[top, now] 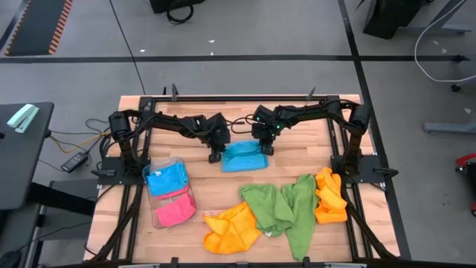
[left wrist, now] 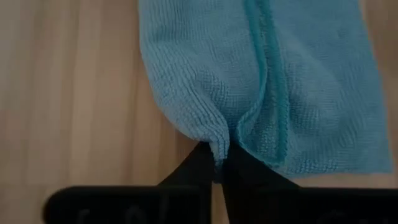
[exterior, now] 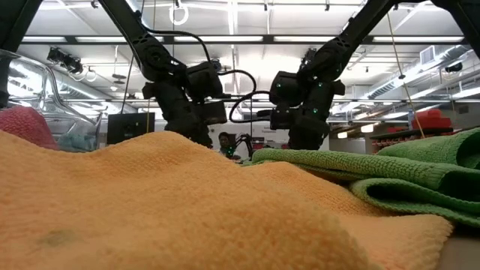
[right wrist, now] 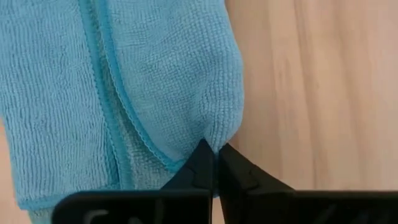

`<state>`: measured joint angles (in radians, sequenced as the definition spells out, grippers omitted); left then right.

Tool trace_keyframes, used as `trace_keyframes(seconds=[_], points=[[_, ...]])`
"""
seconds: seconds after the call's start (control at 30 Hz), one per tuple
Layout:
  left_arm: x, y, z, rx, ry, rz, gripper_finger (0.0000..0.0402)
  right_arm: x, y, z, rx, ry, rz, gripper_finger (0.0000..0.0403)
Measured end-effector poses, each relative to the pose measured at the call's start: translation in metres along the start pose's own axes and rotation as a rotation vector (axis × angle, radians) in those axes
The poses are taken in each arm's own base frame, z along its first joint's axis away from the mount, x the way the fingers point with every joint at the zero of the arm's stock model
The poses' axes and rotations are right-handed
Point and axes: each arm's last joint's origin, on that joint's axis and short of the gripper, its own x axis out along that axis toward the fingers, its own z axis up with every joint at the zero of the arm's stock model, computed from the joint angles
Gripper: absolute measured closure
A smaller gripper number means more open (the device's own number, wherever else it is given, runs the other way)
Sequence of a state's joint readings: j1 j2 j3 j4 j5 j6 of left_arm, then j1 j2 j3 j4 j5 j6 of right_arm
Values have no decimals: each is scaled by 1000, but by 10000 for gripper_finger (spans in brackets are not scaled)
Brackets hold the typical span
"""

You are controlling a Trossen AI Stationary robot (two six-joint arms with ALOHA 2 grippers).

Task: Fold microfiber towels
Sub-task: Fold the blue microfiber cloth

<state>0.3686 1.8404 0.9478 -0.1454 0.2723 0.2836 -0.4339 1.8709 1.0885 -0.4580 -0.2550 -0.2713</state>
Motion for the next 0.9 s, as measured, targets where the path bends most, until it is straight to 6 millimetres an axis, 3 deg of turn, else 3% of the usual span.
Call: trace_keyframes(seconds=[0.2,0.4,0.63,0.9], points=[[-4,7,0,13,-2,66,378,-7,0,1,-43,3,-77,398],[-21,12,6,57,-42,101,388,-18,-1,4,-105,0,-177,400],[-32,11,11,149,-59,152,368,-23,8,9,-193,14,-278,400],[-31,4,12,162,-49,137,382,-20,24,13,-251,43,-354,399]])
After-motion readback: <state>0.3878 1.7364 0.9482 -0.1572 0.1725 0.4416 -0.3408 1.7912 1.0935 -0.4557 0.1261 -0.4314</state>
